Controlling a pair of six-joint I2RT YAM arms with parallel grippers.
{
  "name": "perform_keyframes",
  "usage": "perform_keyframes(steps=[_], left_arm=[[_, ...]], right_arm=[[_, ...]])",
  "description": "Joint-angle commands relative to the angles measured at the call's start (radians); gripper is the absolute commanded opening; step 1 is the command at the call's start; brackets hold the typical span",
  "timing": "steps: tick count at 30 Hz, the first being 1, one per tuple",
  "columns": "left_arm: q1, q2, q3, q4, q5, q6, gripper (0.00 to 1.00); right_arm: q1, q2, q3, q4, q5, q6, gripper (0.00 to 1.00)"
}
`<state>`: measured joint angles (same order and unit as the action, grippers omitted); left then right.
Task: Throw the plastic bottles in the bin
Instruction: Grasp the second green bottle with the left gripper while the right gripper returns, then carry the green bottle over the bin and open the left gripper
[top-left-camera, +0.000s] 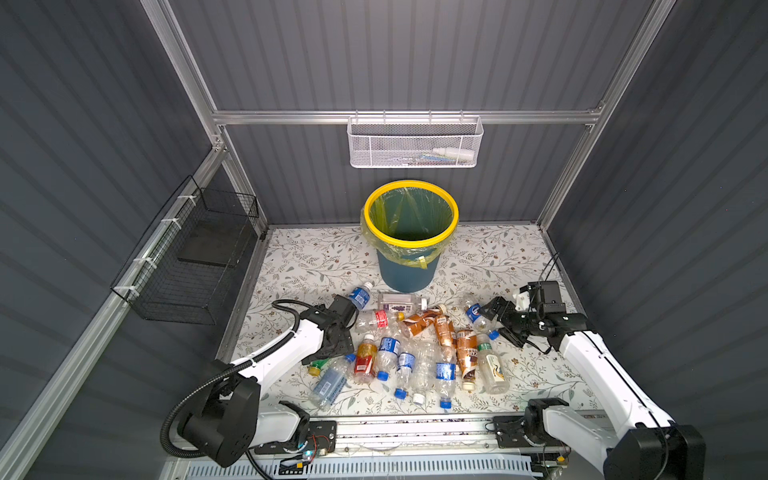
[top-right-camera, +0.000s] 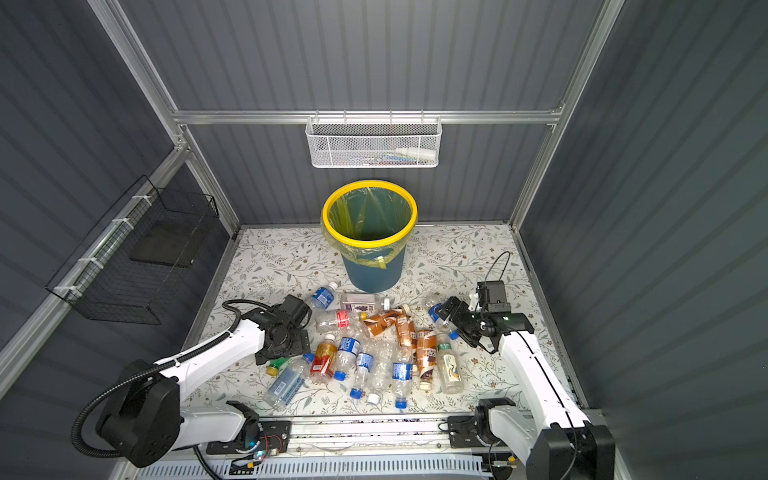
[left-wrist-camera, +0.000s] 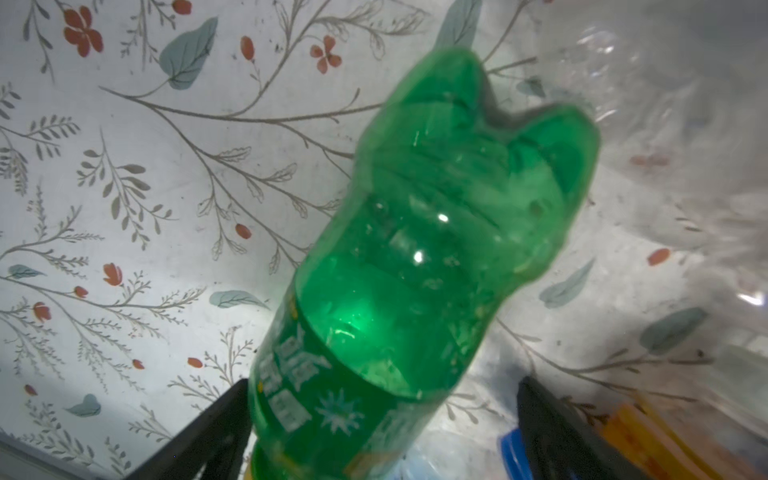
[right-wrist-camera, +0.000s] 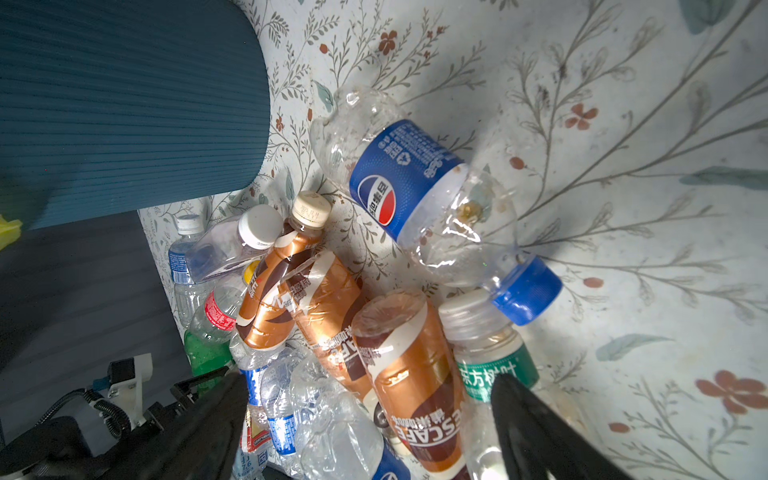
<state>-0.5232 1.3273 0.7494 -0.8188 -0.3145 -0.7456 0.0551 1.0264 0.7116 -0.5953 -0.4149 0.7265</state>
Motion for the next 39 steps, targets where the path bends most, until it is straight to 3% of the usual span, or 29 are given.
perform_keyframes(steps=[1,6,9,12,19,30,39], left_arm=[[-0.002,0.006,-0.002,0.01,-0.042,-0.014,0.92],[0.023,0.007,-0.003,0.033,-0.057,-0.012,0.86],[0.066,0.009,-0.006,0.064,-0.045,0.014,0.95],[0.119,0.012,0.003,0.116,0.009,0.07,0.96],[0.18,0.026,0.009,0.153,0.074,0.14,0.76],[0.22,-0.033,-0.009,0.136,0.131,0.129,0.58],[0.236,-0.12,0.05,0.082,0.185,0.108,0.59]], right_arm=[[0.007,-0.012,-0.012,0.003,0.017,0.001,0.93],[0.006,-0.01,-0.01,0.008,0.019,-0.002,0.91],[0.006,-0.006,-0.01,0.008,0.018,-0.002,0.91],[0.006,-0.002,-0.007,0.01,0.018,-0.004,0.9],[0.006,0.004,-0.007,0.014,0.016,-0.007,0.81],[0.007,-0.009,0.015,-0.005,0.036,-0.028,0.73],[0.006,-0.012,0.023,-0.006,0.033,-0.021,0.72]])
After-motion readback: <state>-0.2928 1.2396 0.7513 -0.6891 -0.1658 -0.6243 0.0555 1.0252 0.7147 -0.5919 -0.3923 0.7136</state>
